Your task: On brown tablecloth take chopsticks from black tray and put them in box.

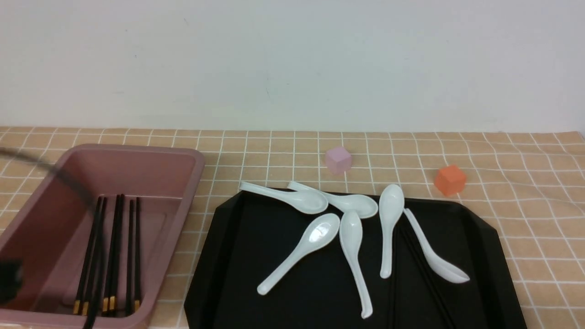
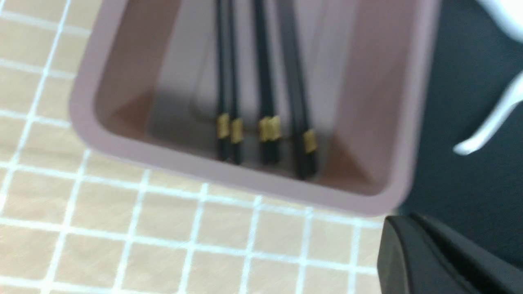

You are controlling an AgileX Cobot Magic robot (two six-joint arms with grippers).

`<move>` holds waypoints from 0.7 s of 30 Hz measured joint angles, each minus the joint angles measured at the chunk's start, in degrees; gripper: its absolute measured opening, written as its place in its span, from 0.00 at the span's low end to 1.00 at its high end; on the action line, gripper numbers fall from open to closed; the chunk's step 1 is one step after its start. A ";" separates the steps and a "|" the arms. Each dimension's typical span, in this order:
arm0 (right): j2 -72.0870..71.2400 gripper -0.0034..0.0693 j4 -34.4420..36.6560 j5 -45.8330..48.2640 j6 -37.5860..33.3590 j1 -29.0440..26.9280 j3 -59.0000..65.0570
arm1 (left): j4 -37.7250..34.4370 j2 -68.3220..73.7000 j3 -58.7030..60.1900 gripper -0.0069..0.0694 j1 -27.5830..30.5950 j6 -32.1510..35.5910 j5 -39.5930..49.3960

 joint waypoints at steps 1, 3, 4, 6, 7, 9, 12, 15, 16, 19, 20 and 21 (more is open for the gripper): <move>0.00 0.38 0.00 0.00 0.00 0.00 0.00 | -1.07 -3.41 2.02 0.07 0.00 0.02 -1.61; 0.00 0.38 0.00 0.00 0.00 0.00 0.00 | -3.40 -12.45 7.60 0.07 0.00 0.07 -6.24; 0.00 0.38 0.00 0.00 0.00 0.00 0.00 | -3.68 -15.56 9.52 0.07 0.00 0.08 -7.77; 0.00 0.38 0.00 0.00 0.00 0.00 0.00 | -3.80 -22.58 13.73 0.07 0.00 0.27 -10.74; 0.00 0.38 0.00 0.00 0.00 0.00 0.00 | -3.61 -25.49 15.48 0.07 0.00 0.27 -11.76; 0.00 0.38 0.00 0.00 0.00 0.00 0.00 | -3.47 -29.49 18.04 0.07 0.00 0.33 -13.04; 0.00 0.38 0.00 0.00 0.00 0.00 0.00 | -3.59 -32.86 20.46 0.07 0.06 0.33 -14.76; 0.00 0.38 0.00 0.00 0.00 0.00 0.00 | -4.13 -33.75 21.42 0.07 0.06 0.33 -15.60; 0.00 0.38 0.00 0.00 0.00 0.00 0.00 | -4.32 -33.86 21.57 0.07 0.06 0.33 -15.77; 0.00 0.38 0.00 0.00 0.00 0.00 0.00 | -4.38 -33.92 21.96 0.07 0.06 0.33 -16.24; 0.00 0.38 0.00 0.00 0.00 0.00 0.00 | -4.43 -33.92 21.96 0.07 0.06 0.33 -16.24; 0.00 0.38 0.00 0.00 0.00 0.00 0.00 | -4.43 -33.92 21.96 0.07 0.06 0.33 -16.25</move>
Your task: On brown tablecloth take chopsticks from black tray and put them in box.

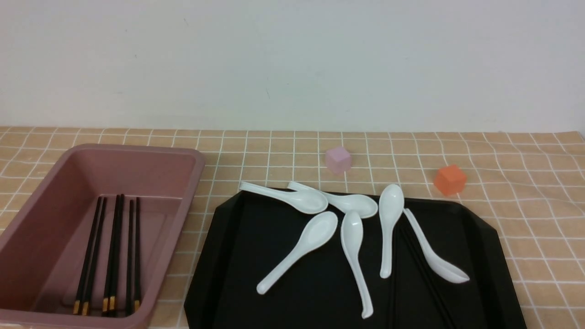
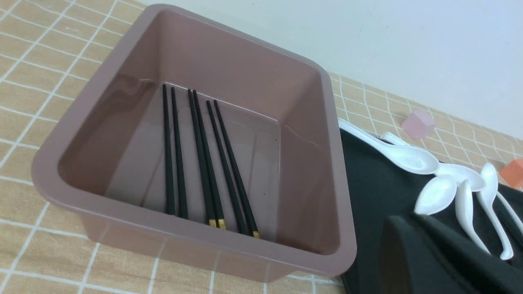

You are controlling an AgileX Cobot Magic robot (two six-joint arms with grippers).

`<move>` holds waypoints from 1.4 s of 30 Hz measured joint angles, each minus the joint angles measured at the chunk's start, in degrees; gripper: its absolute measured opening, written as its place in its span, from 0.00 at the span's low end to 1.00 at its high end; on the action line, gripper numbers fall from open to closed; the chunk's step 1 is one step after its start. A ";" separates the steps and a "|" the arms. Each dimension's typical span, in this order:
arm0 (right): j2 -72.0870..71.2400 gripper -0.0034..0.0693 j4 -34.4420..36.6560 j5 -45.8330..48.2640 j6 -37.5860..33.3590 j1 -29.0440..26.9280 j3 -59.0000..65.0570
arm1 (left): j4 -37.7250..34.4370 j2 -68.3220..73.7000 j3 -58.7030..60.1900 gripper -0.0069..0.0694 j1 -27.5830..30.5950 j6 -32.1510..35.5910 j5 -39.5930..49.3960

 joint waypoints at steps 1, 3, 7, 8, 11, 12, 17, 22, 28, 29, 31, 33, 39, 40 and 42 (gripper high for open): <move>0.00 0.38 0.00 0.00 0.00 0.00 0.00 | 0.00 0.00 0.00 0.07 0.00 0.00 0.00; 0.00 0.38 0.00 0.00 0.00 0.00 0.00 | 0.18 0.00 0.00 0.07 0.00 0.00 0.00; 0.00 0.38 0.00 0.00 0.00 0.00 0.00 | 0.70 0.00 0.44 0.07 0.00 0.00 -0.35; 0.00 0.38 0.00 0.00 0.00 0.00 0.00 | 1.43 -0.38 1.70 0.07 0.00 0.00 -1.00; 0.00 0.38 0.00 0.00 0.00 0.00 0.00 | 2.53 -2.25 6.07 0.07 0.00 0.00 -2.99; 0.00 0.38 0.00 0.00 0.00 0.00 0.00 | 2.58 -2.44 7.66 0.07 -0.06 0.00 -4.50; 0.00 0.38 0.00 0.00 0.00 0.00 0.00 | 4.43 -2.57 12.31 0.07 -2.36 -0.11 -11.30; 0.00 0.38 0.00 0.00 0.00 0.00 0.00 | 6.48 -2.57 15.62 0.07 -5.71 -0.11 -13.44; 0.00 0.38 0.00 0.00 0.00 0.00 0.00 | 6.68 -2.57 16.88 0.08 -5.89 -0.50 -11.64; 0.00 0.38 0.00 0.00 0.00 0.00 0.00 | 6.68 -2.57 16.88 0.08 -5.89 -0.50 -11.55; 0.00 0.38 0.00 0.00 0.00 0.00 0.00 | 6.81 -2.57 16.99 0.08 -5.89 -0.57 -11.21; 0.00 0.38 0.00 0.00 0.00 0.00 0.00 | 6.88 -2.57 16.99 0.08 -5.89 -0.69 -11.21; 0.00 0.38 0.00 0.00 0.00 0.00 0.00 | 6.93 -2.57 16.99 0.08 -5.89 -0.74 -11.17; 0.00 0.38 0.00 0.00 0.00 0.00 0.00 | 6.93 -2.57 16.99 0.08 -5.89 -0.74 -11.17; 0.00 0.38 0.00 0.00 0.00 0.00 0.00 | 6.93 -2.57 16.99 0.08 -5.89 -0.74 -11.17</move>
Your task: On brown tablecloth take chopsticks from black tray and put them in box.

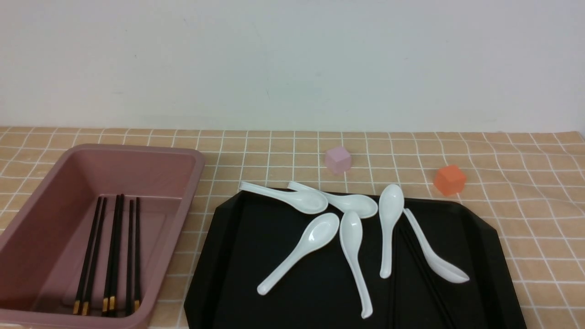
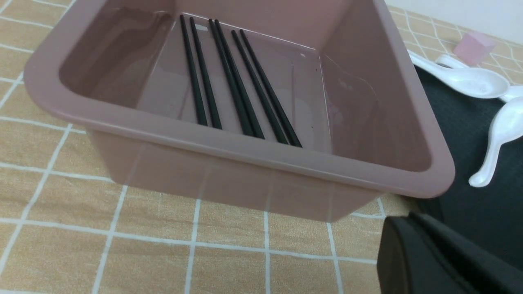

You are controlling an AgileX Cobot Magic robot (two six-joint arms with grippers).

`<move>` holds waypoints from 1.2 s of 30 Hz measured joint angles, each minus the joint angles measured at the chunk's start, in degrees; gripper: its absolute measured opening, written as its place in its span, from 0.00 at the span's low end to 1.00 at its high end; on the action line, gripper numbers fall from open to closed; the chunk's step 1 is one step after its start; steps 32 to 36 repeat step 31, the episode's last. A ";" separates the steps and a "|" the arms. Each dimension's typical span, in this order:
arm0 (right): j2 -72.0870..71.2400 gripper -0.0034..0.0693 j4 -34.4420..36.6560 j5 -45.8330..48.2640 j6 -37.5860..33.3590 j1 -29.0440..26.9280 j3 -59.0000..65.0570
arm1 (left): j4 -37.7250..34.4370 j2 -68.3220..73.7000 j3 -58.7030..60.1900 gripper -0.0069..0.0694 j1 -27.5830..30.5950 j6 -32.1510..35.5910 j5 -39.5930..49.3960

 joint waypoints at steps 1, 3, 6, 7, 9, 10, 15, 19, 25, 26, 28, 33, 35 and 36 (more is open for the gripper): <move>0.00 0.38 0.00 0.00 0.00 0.00 0.00 | 0.00 0.00 0.00 0.08 0.00 0.00 0.00; 0.00 0.38 0.00 0.00 0.00 0.00 0.00 | 0.00 0.00 0.00 0.08 0.00 0.00 0.00; 0.00 0.38 0.00 0.00 0.00 0.00 0.00 | 0.00 0.00 0.00 0.08 0.00 0.00 0.00; 0.00 0.38 0.00 0.00 0.00 0.00 0.00 | 0.00 0.00 0.00 0.08 0.00 0.00 0.00; 0.00 0.38 0.00 0.00 0.00 0.00 0.00 | 0.00 0.00 0.00 0.08 0.00 0.00 0.00; 0.00 0.38 0.00 0.00 0.00 0.00 0.00 | 0.00 0.00 0.00 0.09 0.00 0.00 0.00; 0.00 0.38 0.00 0.00 0.00 0.00 0.00 | 0.00 0.00 0.00 0.09 0.00 0.00 0.00; 0.00 0.38 0.00 0.00 0.00 0.00 0.00 | 0.00 0.00 0.00 0.10 0.00 0.00 0.00; 0.00 0.38 0.00 0.00 0.00 0.00 0.00 | 0.00 0.00 0.00 0.10 0.00 0.00 0.00; 0.00 0.38 0.00 0.00 0.00 0.00 0.00 | 0.00 0.00 0.00 0.10 0.00 0.00 0.00; 0.00 0.38 0.00 0.00 0.00 0.00 0.00 | 0.00 0.00 0.00 0.10 0.00 0.00 0.00; 0.00 0.38 0.00 0.00 0.00 0.00 0.00 | 0.00 0.00 0.00 0.10 0.00 0.00 0.00; 0.00 0.38 0.00 0.00 0.00 0.00 0.00 | 0.00 0.00 0.00 0.10 0.00 0.00 0.00; 0.00 0.38 0.00 0.00 0.00 0.00 0.00 | 0.00 0.00 0.00 0.10 0.00 0.00 0.00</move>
